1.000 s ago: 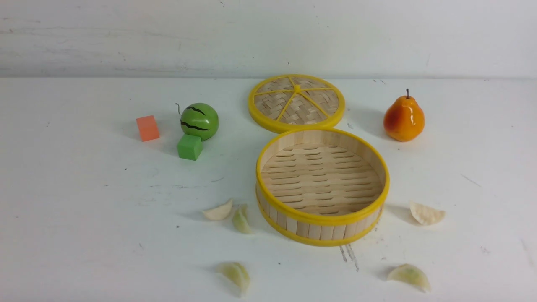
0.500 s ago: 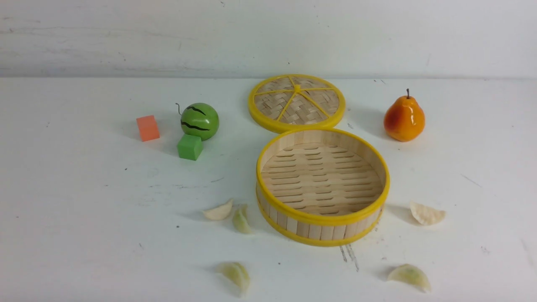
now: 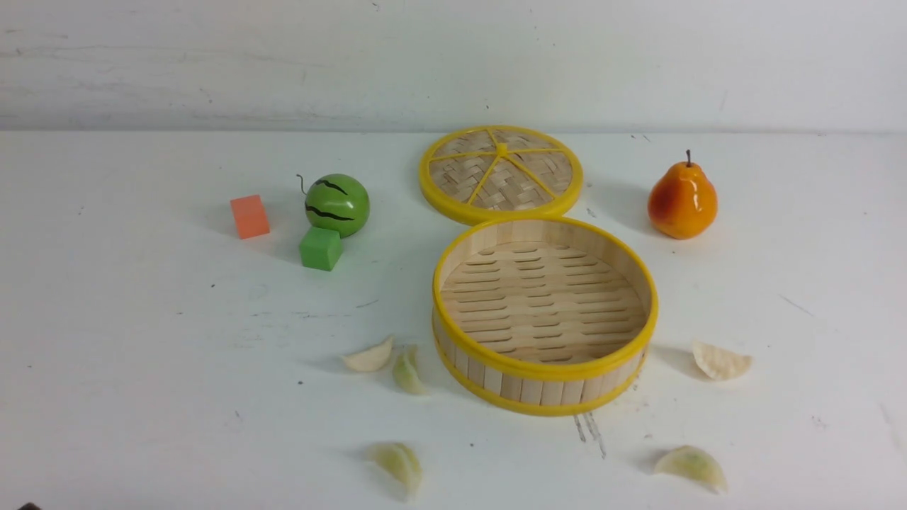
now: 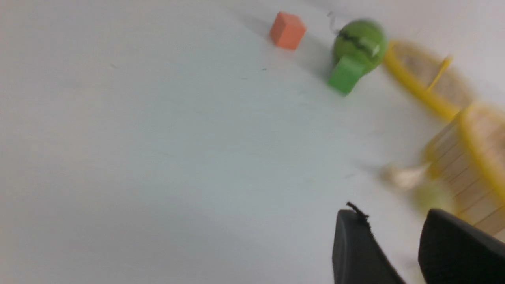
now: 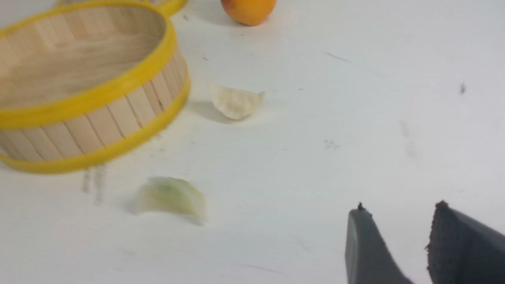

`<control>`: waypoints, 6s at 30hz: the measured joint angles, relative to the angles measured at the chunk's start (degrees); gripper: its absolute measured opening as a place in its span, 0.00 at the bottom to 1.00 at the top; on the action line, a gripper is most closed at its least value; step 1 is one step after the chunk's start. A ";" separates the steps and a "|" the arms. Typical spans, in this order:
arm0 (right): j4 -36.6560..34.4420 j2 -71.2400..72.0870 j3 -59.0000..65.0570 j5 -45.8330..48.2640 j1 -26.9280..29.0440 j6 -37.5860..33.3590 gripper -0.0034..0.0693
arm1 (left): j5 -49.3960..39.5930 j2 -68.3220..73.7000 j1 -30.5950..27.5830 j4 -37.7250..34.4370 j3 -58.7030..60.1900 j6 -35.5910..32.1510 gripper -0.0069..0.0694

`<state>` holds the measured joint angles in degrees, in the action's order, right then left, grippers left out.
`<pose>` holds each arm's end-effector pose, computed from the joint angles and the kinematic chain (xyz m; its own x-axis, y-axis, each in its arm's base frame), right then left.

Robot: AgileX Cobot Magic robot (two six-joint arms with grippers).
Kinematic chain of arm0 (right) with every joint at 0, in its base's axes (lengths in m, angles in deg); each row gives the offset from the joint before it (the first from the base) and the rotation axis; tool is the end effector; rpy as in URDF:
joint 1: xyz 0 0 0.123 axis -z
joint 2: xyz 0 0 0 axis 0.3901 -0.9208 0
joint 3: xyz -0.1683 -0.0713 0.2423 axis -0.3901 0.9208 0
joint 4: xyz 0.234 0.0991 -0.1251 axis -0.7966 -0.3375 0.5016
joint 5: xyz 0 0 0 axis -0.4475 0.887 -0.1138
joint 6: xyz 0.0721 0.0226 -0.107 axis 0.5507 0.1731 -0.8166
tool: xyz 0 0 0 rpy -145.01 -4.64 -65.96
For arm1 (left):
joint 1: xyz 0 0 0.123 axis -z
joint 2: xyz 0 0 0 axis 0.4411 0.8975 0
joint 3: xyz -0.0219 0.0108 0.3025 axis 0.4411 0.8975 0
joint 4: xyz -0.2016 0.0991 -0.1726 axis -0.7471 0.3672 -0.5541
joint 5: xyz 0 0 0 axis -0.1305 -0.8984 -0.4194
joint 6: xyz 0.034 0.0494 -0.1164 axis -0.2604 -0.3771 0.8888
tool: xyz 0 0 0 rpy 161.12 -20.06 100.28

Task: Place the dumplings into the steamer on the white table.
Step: 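Reach for and grasp a dumpling on the table with the left gripper, then place the dumpling into the bamboo steamer basket with the left gripper, then reach for and grasp a dumpling on the table with the left gripper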

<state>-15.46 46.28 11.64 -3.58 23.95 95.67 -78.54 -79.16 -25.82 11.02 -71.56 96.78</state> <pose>0.1042 0.0047 0.1623 -0.2836 0.2860 -0.9153 0.0511 0.9576 0.2834 0.1074 -0.0114 0.1755 -0.1770 -0.6814 -0.7102 -0.0470 0.7266 -0.6854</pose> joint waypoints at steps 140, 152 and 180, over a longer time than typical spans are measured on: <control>-14.64 -39.87 -45.78 32.12 -10.29 -27.30 0.10 | -47.49 115.36 36.43 24.99 -124.67 -9.22 0.80; -19.86 -39.87 -45.78 28.49 -10.29 -27.30 0.11 | -56.80 101.10 32.49 27.80 -102.65 -8.14 0.70; -20.18 -39.87 -45.78 29.62 -10.29 -27.30 0.15 | -22.68 115.50 26.25 12.28 -79.89 -5.08 0.61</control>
<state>-35.65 6.41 -34.14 26.04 13.66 68.37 -101.21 36.34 0.42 23.30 -151.45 91.70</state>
